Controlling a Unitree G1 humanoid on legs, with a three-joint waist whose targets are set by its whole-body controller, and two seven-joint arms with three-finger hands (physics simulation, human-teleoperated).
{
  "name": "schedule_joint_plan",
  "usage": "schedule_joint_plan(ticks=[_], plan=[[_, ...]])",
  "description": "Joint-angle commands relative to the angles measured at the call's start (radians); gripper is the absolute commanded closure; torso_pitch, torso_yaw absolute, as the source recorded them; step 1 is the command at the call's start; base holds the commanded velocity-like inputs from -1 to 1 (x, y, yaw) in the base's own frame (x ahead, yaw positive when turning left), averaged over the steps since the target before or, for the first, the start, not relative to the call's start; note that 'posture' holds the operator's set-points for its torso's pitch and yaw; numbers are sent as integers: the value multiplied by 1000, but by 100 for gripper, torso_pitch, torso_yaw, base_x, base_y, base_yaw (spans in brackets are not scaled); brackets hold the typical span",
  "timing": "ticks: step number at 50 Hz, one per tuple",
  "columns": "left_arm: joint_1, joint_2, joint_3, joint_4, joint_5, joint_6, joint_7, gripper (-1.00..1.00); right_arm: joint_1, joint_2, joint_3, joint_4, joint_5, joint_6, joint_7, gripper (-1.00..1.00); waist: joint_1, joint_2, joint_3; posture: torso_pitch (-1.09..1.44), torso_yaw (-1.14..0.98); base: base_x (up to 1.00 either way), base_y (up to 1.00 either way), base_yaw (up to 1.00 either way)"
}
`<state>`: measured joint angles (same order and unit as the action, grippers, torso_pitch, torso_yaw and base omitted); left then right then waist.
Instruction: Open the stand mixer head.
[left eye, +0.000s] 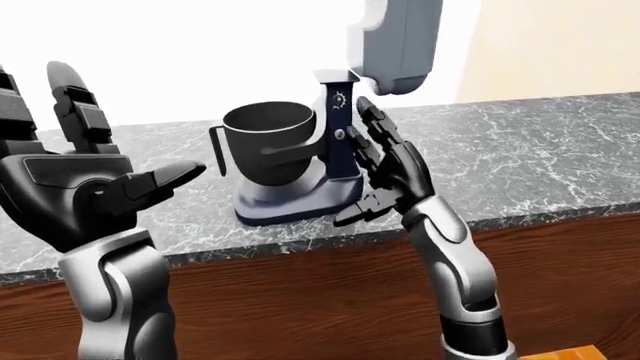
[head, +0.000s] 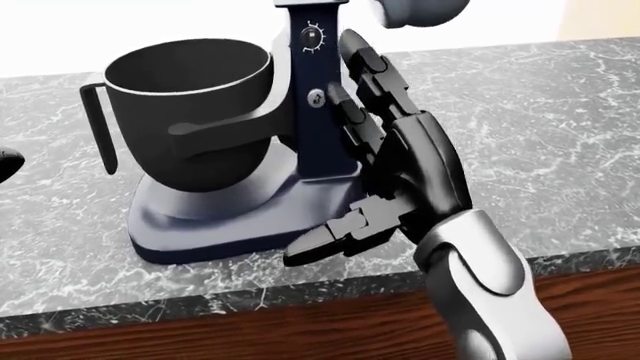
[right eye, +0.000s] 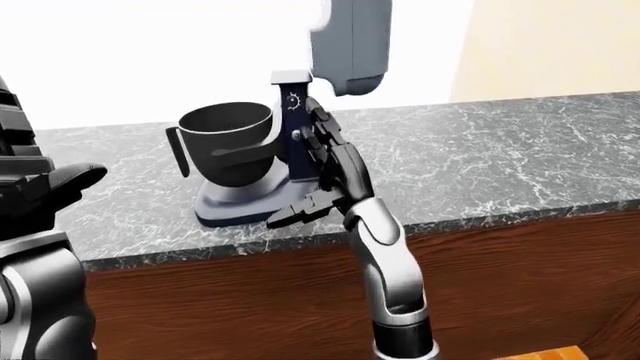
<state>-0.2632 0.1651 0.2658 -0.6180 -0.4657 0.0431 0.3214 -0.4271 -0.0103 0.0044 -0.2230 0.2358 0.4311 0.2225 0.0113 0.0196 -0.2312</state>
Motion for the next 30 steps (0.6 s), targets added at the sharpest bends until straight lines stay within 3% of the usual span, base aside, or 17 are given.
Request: schedule_joint_plan(ticks=[1,14,21,23,30], plan=[[-23,7,-2,-19,3,-16,-9,-100,-36,-1,-12,-88,40,10,-20,-100,0,3,-10,-30,0,0,0,0],[-20,5,-3,-17,7,-19,-10,-100,74,-17,-57,-301,218,61,-160,-100,-1,-2,-15,-30,0,0,0,0],[-25,3,-8,-22,9,-13,-10,-100,68,-3,-85,-310,367,25,-312,-100,-4,0,-14,-30,0,0,0,0],[-26,6,-7,-23,10,-11,-11,-100,64,2,-115,-312,457,-9,-373,-100,-4,1,-15,-30,0,0,0,0],[-34,6,-9,-19,14,-9,-12,-100,62,-37,-87,-326,532,-65,-404,-100,-6,-2,-13,-30,0,0,0,0]])
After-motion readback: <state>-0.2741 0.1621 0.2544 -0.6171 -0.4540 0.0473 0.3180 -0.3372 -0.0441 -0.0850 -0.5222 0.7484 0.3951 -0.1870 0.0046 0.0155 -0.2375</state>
